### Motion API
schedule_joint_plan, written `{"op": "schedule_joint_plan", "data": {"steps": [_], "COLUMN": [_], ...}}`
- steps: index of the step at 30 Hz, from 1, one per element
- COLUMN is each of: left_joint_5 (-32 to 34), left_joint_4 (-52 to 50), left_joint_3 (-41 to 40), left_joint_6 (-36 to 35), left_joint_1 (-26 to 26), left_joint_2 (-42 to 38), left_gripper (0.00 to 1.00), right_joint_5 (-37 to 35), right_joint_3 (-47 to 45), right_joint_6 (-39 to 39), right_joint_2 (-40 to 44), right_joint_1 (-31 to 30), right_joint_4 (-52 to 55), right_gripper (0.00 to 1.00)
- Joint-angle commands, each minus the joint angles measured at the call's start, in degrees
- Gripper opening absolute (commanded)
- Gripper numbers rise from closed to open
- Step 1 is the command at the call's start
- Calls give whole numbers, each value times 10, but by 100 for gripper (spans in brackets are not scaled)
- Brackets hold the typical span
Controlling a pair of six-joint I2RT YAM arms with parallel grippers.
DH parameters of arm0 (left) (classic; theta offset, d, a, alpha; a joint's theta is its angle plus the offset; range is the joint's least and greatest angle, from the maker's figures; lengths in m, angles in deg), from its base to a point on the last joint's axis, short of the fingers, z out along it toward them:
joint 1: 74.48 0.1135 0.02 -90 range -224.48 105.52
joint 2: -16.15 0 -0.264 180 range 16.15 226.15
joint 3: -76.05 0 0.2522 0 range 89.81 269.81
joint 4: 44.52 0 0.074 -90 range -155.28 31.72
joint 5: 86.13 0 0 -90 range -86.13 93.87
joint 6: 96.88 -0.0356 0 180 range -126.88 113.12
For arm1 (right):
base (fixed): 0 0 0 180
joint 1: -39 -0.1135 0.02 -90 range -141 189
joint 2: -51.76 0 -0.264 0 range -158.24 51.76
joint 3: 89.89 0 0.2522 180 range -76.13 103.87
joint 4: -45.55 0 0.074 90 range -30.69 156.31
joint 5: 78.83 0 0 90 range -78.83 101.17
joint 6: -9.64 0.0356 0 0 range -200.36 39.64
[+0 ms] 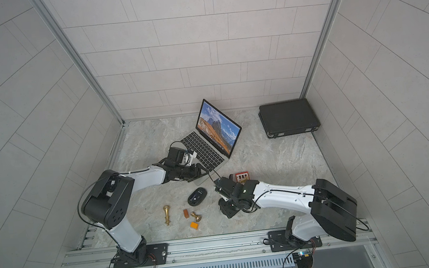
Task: Insert the wireless mouse receiver into the laptop
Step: Adjust the USB plug at the center of the board, then pick up the USB plug at the center of the board.
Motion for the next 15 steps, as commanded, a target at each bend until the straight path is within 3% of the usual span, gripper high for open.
{"op": "schedule_joint_plan", "data": {"steps": [1, 15], "left_joint_5": [-4, -7], "left_joint_4": [-6, -3], "left_joint_3": [9, 5], "left_joint_6": [-12, -13], "left_joint_1": [4, 6], "left_joint_2": [8, 11], "left_gripper": [55, 52], "right_joint_5": [-58, -32], "right_joint_3": [17, 38], "right_joint_6": [9, -16], "right_joint_2": [-31, -75], "right_joint_1": [-16, -27], "right_joint_4": [45, 39], "right_gripper": [41, 36]}}
